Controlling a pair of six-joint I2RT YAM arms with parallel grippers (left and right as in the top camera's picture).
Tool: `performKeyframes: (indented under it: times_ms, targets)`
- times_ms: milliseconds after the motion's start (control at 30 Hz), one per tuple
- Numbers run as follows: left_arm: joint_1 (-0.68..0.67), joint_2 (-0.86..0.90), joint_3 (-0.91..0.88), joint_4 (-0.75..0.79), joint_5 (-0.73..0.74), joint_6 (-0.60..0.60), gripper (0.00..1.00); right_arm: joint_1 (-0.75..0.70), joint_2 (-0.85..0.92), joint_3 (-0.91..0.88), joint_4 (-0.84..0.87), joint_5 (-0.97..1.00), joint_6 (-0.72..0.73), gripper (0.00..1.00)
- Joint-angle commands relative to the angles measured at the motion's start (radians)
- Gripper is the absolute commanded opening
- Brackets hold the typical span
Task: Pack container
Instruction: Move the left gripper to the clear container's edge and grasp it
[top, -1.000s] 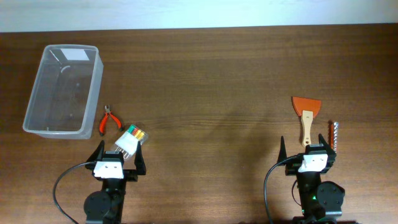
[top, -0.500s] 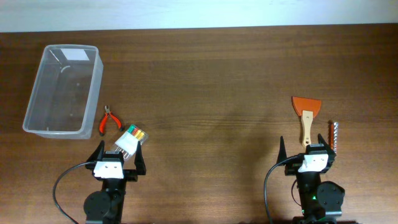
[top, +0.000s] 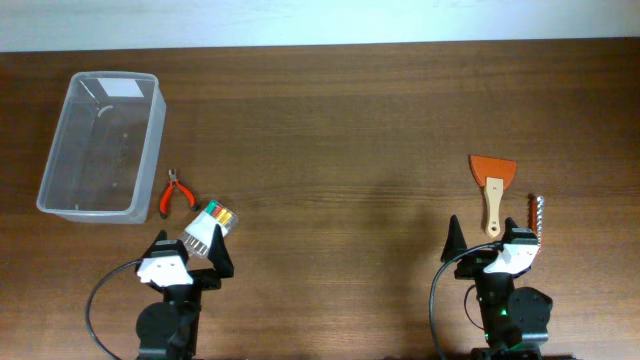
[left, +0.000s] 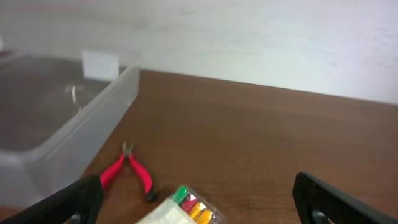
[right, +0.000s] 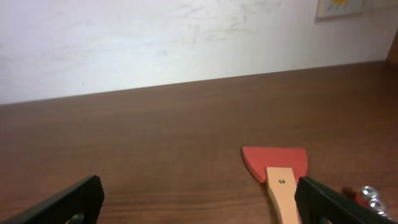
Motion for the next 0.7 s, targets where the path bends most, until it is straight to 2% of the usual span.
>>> performKeyframes:
  times_ms: [0, 100, 200, 367, 467, 500, 667]
  targets:
    - [0.003, 0.044, 0.084, -0.005, -0.08, -0.106, 0.99, -0.002, 0.053, 0.07, 0.006, -0.009, 0.064, 0.99]
    - [0.003, 0.134, 0.193, -0.049, -0.098, -0.104, 0.99, -0.002, 0.174, 0.18, 0.0, -0.017, 0.029, 0.99]
    - [0.003, 0.282, 0.347, -0.148, -0.161, -0.103, 0.99, -0.002, 0.377, 0.352, -0.063, -0.064, -0.011, 0.99]
    - [0.018, 0.58, 0.651, -0.369, -0.291, -0.106, 0.99, -0.002, 0.731, 0.735, -0.335, -0.089, -0.016, 0.99]
    - [0.095, 0.792, 0.892, -0.633, -0.327, -0.225, 0.99, -0.002, 0.938, 1.004, -0.564, -0.088, -0.07, 0.99]
    - [0.136, 0.872, 0.985, -0.732, -0.315, -0.258, 0.99, -0.002, 1.016, 1.109, -0.657, -0.088, -0.093, 0.99]
    - [0.314, 1.18, 1.349, -1.067, -0.107, -0.231, 0.99, -0.002, 1.302, 1.5, -1.004, -0.063, -0.14, 0.99]
